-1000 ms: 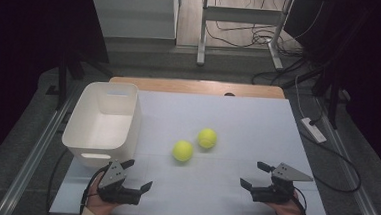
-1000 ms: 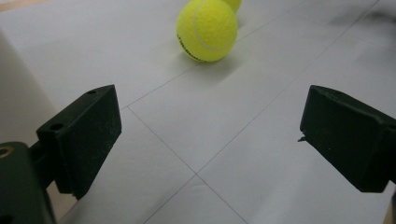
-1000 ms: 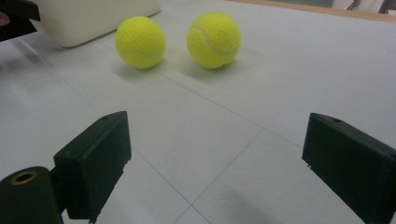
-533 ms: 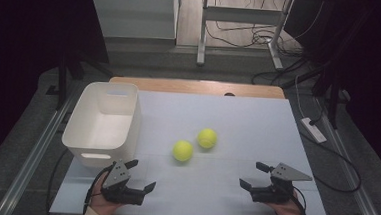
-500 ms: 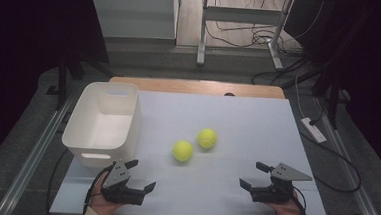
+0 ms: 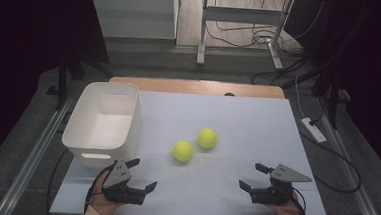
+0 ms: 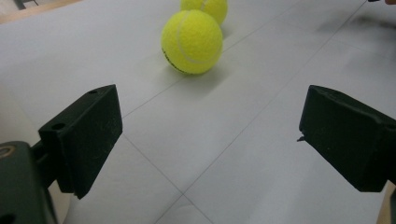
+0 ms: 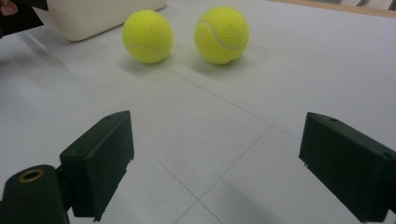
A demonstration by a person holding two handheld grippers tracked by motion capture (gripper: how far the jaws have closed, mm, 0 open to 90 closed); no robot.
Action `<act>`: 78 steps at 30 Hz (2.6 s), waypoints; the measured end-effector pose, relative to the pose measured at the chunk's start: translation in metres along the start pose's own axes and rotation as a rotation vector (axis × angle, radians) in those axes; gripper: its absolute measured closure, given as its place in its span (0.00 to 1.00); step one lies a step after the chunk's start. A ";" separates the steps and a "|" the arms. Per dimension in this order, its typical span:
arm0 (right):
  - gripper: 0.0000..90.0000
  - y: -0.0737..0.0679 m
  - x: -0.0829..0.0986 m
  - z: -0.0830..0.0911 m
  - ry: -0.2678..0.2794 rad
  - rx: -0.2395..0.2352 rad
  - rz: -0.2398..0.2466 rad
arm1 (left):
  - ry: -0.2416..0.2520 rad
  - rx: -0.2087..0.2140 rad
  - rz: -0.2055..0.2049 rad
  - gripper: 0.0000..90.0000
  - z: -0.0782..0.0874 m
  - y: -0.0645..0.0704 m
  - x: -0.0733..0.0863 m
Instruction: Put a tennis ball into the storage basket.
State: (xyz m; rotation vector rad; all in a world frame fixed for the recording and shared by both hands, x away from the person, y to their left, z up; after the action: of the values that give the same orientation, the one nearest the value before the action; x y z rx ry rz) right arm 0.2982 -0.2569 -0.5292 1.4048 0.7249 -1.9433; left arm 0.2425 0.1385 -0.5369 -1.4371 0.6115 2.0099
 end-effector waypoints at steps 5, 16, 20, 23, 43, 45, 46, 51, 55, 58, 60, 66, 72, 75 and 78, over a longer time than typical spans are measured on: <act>0.12 0.000 0.000 -0.001 -0.003 -0.002 0.003 | -0.001 0.004 -0.007 0.08 -0.003 0.001 -0.005; 0.12 0.000 -0.001 0.000 0.008 -0.004 0.005 | -0.026 -0.019 0.007 0.08 -0.009 0.003 -0.014; 0.12 -0.001 0.000 0.000 0.006 -0.005 0.006 | -0.027 -0.015 -0.004 0.08 -0.012 0.005 -0.017; 0.12 -0.001 -0.001 0.000 0.008 0.000 0.011 | -0.027 -0.005 -0.007 0.08 -0.014 0.006 -0.020; 0.13 -0.001 0.000 0.000 0.005 -0.003 0.013 | -0.057 0.007 -0.006 0.08 -0.024 0.006 -0.031; 0.13 -0.001 0.000 -0.001 0.008 -0.004 0.013 | -0.055 0.009 -0.006 0.08 -0.026 0.006 -0.035; 0.13 -0.001 0.000 -0.001 0.004 -0.004 0.015 | -0.055 0.012 -0.010 0.08 -0.028 0.007 -0.037; 0.13 -0.001 0.000 -0.001 0.004 -0.002 0.017 | -0.056 0.020 -0.019 0.08 -0.032 0.009 -0.042; 0.13 -0.001 0.000 0.000 0.001 -0.001 0.020 | -0.058 0.026 -0.020 0.08 -0.034 0.009 -0.045; 0.13 -0.001 0.000 0.000 0.001 -0.001 0.019 | -0.060 0.029 -0.018 0.08 -0.036 0.009 -0.048; 0.13 -0.001 0.001 0.000 -0.003 -0.001 0.022 | -0.061 0.030 -0.018 0.08 -0.037 0.009 -0.049; 0.13 0.000 0.001 0.000 0.001 0.002 0.017 | -0.067 0.035 -0.021 0.07 -0.044 0.010 -0.053; 0.13 -0.001 0.001 0.000 -0.003 0.001 0.022 | -0.076 0.041 -0.021 0.07 -0.051 0.010 -0.057; 0.13 -0.001 0.002 0.000 -0.005 0.001 0.023 | -0.082 0.044 -0.016 0.07 -0.054 0.009 -0.058; 0.13 -0.001 0.002 0.000 -0.005 0.002 0.024 | -0.090 0.044 -0.015 0.07 -0.058 0.009 -0.059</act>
State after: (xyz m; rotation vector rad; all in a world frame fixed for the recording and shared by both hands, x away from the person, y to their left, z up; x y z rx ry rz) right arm 0.2973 -0.2566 -0.5307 1.4032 0.7012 -1.9286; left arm 0.2902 0.0817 -0.4983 -1.3146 0.6004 2.0248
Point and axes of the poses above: each handheld gripper's, and its own axes: z roughly backward along the jaws, x roughly out of its underside, y roughly to its right, the point moved 5 cm from there along -z, roughly forward along the jaws, and after that the axes turned 10 degrees about y, right-handed, at the moved point
